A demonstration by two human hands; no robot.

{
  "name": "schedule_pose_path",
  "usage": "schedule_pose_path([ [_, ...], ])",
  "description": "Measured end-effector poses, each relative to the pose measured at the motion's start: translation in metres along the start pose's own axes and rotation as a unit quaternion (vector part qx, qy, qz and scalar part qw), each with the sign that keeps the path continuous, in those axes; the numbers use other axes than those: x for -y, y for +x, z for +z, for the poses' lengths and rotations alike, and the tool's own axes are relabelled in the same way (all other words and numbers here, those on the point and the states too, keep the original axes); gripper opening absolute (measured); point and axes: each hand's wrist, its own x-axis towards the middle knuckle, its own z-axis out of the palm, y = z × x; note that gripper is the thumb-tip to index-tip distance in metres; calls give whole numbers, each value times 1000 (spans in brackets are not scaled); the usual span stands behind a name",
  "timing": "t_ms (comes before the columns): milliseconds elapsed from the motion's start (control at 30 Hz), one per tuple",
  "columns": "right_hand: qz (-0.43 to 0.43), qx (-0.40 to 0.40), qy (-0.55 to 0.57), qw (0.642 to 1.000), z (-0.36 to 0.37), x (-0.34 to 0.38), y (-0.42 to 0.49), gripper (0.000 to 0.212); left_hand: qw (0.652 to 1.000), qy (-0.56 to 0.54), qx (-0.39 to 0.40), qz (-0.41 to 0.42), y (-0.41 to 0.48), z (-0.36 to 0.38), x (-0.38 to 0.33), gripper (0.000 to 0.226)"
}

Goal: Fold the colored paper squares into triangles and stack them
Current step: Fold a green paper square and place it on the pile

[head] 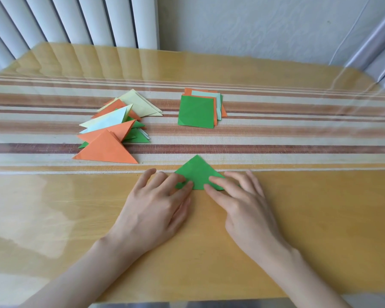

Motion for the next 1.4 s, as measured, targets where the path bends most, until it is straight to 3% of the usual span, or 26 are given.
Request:
schedule_pose_path([
  [333, -24, -30, -24, 999, -9, -25, -3, 57, 997, 51, -52, -39, -12, -1, 1, 34],
  [467, -36, -50, -5, 998, -7, -26, -1, 48, 987, 40, -80, -131, -9, -4, 0, 39],
  [633, -19, -56, 69, 996, -4, -23, 11, 33, 966, -3, 5, -258, 8, 3, 1, 56],
  [800, 49, 38, 225, 972, -8, -34, 56, 30, 961, -35, -8, -274, 12, 15, -2, 54],
  [933, -14, 175, 230, 957, -6, -33, 89, 51, 961, -35, -18, -275, 12, 17, -2, 52],
  [1067, -63, 249, 194, 947, -5, -27, 104, 52, 961, -33, -26, -274, 12, 18, -1, 50],
  [1267, -43, 243, 186, 951, -12, -26, 108, 11, 960, -49, -32, -274, 12, 16, -1, 56],
  [1400, 73, 212, 223, 949, -14, -21, 99, 12, 955, -78, -28, -285, 14, 12, -1, 63],
])
